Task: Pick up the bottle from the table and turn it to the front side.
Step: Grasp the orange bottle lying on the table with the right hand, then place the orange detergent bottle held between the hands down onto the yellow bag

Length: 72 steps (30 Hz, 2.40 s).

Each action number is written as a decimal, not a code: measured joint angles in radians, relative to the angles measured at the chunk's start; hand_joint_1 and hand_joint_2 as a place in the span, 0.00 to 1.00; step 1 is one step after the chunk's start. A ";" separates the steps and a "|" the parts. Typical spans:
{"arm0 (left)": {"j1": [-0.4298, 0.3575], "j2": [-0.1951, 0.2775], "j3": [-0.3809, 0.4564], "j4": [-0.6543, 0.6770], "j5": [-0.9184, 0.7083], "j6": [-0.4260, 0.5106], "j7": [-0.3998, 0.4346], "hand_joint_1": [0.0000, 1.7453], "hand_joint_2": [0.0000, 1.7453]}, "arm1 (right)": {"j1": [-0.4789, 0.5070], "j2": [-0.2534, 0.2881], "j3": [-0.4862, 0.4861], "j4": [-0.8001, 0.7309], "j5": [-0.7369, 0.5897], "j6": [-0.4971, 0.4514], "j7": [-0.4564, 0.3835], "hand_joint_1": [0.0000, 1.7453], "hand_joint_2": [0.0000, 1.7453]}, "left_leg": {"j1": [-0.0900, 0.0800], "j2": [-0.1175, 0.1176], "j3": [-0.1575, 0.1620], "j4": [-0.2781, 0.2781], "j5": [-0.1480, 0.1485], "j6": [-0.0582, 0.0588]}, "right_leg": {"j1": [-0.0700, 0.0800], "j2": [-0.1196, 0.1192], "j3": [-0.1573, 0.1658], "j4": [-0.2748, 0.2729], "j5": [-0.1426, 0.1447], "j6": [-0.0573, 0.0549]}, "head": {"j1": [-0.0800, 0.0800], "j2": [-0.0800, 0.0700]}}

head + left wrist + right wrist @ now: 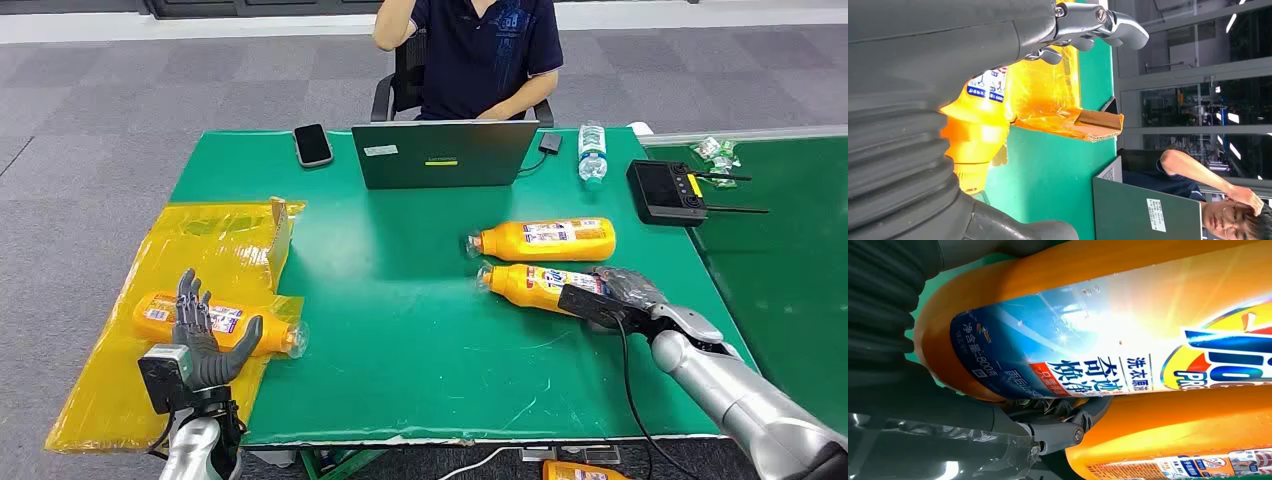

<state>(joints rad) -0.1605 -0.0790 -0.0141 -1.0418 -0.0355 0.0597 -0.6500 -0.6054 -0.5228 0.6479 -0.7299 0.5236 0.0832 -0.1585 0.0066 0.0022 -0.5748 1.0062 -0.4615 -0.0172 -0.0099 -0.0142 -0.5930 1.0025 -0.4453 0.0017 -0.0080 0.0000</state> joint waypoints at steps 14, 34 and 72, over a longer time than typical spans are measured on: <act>-0.004 0.000 0.000 0.006 -0.002 -0.009 0.000 0.00 1.00 | 0.005 0.020 -0.029 0.007 -0.002 -0.025 -0.051 1.00 1.00 | 0.000 0.000 0.000 0.000 0.000 0.000 | 0.000 0.001 0.000 0.000 0.000 0.000 | 0.000 0.000; -0.036 -0.016 -0.007 0.019 -0.021 0.013 0.000 0.00 1.00 | -0.010 0.284 -0.138 -0.155 0.023 -0.233 -0.132 1.00 1.00 | 0.000 0.002 -0.004 0.000 0.002 -0.002 | 0.001 0.002 -0.006 0.001 0.000 -0.001 | 0.000 0.000; -0.144 -0.069 -0.067 0.039 0.019 -0.108 0.000 0.00 1.00 | 0.014 0.577 -0.210 -0.058 -0.093 -0.225 -0.270 1.00 1.00 | 0.000 0.002 -0.006 0.000 0.002 -0.003 | 0.002 0.002 -0.009 0.001 0.001 -0.002 | 0.000 0.000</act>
<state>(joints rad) -0.3047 -0.1480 -0.0809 -1.0033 -0.0166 -0.0486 -0.6500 -0.5914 0.0544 0.4375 -0.7882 0.4310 -0.1418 -0.4286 0.0071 0.0043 -0.5812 1.0061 -0.4591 -0.0204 -0.0081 -0.0119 -0.6016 1.0040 -0.4442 0.0002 -0.0081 0.0000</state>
